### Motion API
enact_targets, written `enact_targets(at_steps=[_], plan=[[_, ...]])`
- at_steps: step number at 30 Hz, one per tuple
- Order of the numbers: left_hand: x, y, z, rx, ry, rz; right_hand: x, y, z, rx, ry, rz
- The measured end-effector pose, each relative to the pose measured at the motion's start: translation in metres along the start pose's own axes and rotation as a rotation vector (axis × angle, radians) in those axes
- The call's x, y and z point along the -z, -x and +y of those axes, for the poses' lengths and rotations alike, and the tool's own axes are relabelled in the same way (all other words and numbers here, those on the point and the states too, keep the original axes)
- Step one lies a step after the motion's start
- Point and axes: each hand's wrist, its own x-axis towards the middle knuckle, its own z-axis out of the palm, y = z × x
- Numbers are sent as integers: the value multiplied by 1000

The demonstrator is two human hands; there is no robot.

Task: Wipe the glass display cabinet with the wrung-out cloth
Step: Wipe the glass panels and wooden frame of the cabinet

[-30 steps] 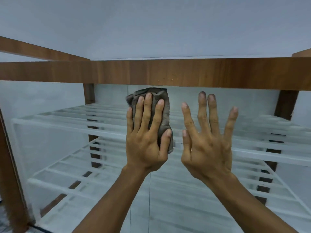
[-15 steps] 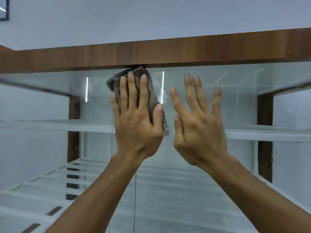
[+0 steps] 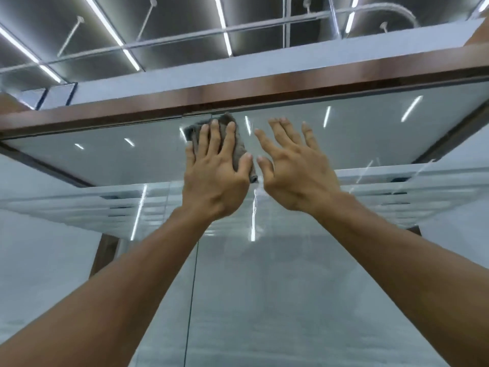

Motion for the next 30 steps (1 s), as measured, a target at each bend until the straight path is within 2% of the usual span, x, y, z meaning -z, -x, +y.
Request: enact_targets(at_steps=[2,4,7,10,13,16,18,21,24,27,30], plan=[[-1,22,-6,-98,-10,-15,0,7,-2,-9,11,-7],[4,37,-24,-121,-20,-11,-3,17,-6,-19,19,-4],[11,41,-38,21,-30,-19,-8,30,-8,-10,30,-10],[6,23,-3,173,2,-6,-7,34,-3,-19,37,-24],[-4,31,28,22,12,-22,-6,33,-8,-16,29,-1],[1,50,5,-161,-3,-58,0,38,2,-5,46,-19],[7,38,-7,-87,-24,-66,8,44,22,-52,69,-7],[3,6,33,84,-5,-48,18,50,44,-140,60,0],[-12,13,83,-85,7,-60,18,48,50,-109,62,-17],[-14,35,70,-237,-15,-90,23,61,73,-120,52,-6],[-9,17,71,-132,-22,-96,31,82,101,-147,82,-5]])
